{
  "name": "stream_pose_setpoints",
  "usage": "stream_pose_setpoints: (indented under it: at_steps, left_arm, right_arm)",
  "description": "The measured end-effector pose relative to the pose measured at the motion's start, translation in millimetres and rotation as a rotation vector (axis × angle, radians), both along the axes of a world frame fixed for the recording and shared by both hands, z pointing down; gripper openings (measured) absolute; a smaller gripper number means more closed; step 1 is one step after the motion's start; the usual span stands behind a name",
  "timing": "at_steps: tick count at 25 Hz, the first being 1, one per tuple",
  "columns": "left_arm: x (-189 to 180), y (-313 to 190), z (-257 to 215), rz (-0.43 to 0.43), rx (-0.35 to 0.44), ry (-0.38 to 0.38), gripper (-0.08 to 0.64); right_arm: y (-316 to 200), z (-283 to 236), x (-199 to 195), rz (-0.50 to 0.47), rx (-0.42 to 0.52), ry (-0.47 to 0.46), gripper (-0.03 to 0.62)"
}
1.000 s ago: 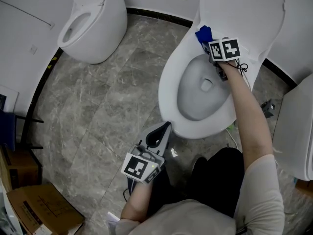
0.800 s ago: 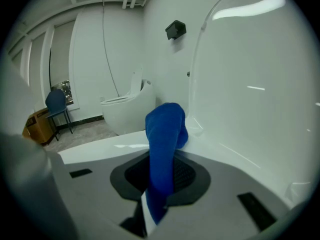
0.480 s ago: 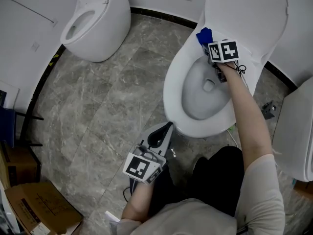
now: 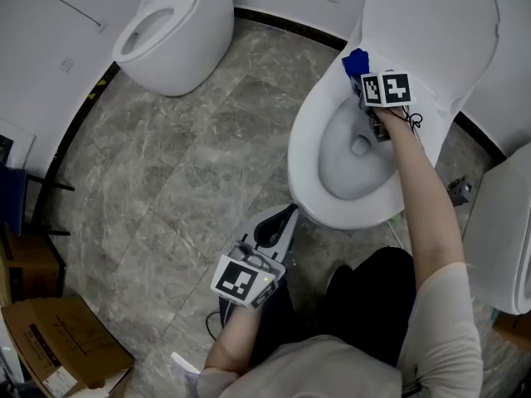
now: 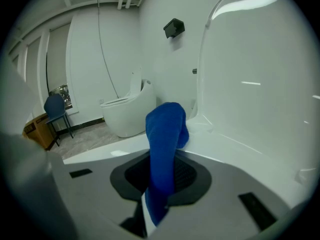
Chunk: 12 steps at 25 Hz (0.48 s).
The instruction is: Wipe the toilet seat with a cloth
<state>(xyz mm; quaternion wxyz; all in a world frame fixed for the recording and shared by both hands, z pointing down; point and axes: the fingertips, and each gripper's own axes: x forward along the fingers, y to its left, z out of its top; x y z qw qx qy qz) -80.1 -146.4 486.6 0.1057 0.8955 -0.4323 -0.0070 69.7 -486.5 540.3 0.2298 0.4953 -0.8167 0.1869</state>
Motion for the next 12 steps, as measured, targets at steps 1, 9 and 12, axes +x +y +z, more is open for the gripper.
stream_pose_setpoints:
  at_steps: [1,9,12]
  left_arm:
    - [-0.7,0.5,-0.3,-0.002,0.001,-0.001,0.008]
    - [-9.2,6.7,-5.0,-0.017,0.007,-0.001,0.008]
    - [-10.4,9.5,-4.1,-0.018,0.005,-0.003,0.008]
  right_arm:
    - [0.1,0.3,-0.8,0.000,0.000,-0.003,0.054]
    - [3.5,-0.3,-7.8,0.005,0.002,-0.005,0.054]
    - [5.2,0.7,-9.5,0.005,0.001,-0.002,0.054]
